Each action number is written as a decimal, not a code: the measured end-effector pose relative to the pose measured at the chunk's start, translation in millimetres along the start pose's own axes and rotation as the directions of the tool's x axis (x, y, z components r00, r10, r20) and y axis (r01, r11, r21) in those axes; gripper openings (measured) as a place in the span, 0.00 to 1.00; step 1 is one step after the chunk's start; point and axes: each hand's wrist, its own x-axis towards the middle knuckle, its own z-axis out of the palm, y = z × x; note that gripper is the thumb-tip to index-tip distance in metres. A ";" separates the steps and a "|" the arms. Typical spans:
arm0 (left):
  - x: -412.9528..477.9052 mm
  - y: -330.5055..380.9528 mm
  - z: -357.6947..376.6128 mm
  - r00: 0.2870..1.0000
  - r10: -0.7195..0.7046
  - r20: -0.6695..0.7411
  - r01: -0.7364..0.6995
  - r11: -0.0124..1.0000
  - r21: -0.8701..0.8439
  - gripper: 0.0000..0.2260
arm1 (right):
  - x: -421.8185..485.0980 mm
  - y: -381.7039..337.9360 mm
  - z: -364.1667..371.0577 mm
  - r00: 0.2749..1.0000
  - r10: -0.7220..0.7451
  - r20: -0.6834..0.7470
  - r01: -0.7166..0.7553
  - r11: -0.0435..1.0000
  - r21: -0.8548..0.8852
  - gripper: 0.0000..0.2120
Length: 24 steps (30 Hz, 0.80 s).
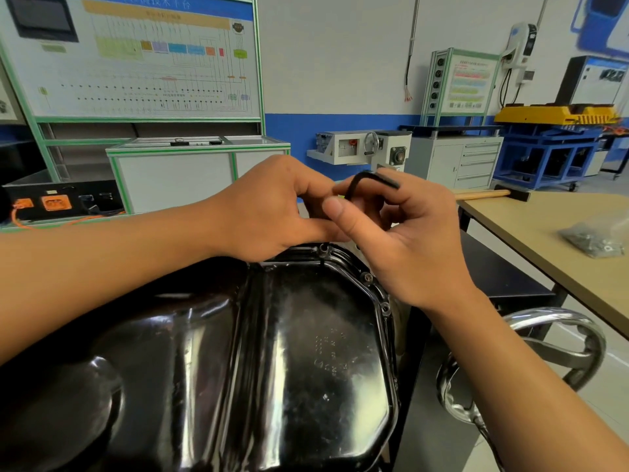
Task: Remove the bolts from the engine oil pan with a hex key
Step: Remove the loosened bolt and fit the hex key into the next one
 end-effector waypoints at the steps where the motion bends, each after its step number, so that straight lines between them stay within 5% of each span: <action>1: -0.3 0.3 0.8 1.000 0.007 -0.001 -0.007 1.000 0.003 0.09 | 0.1 0.0 1.1 1.000 0.007 -0.028 -0.007 1.000 0.011 0.06; 5: 0.0 -1.3 1.1 0.999 -0.033 0.002 0.033 0.999 0.002 0.05 | 1.1 -2.3 5.0 0.998 -0.003 -0.067 0.004 1.000 0.006 0.04; 9: 3.0 -6.9 0.7 0.975 -0.165 0.150 0.143 0.979 0.147 0.06 | 1.2 -2.5 5.4 1.000 -0.015 0.001 0.015 1.000 -0.026 0.05; 14: 5.8 -8.3 3.0 0.936 -0.235 0.262 0.168 0.952 0.255 0.16 | -1.0 -4.5 7.3 0.996 -0.044 0.079 0.051 0.996 -0.076 0.10; 24: 4.4 -7.6 3.5 0.936 -0.232 0.266 0.149 0.943 0.298 0.05 | -1.1 -1.4 12.8 0.999 -0.028 -0.016 0.029 0.999 0.031 0.05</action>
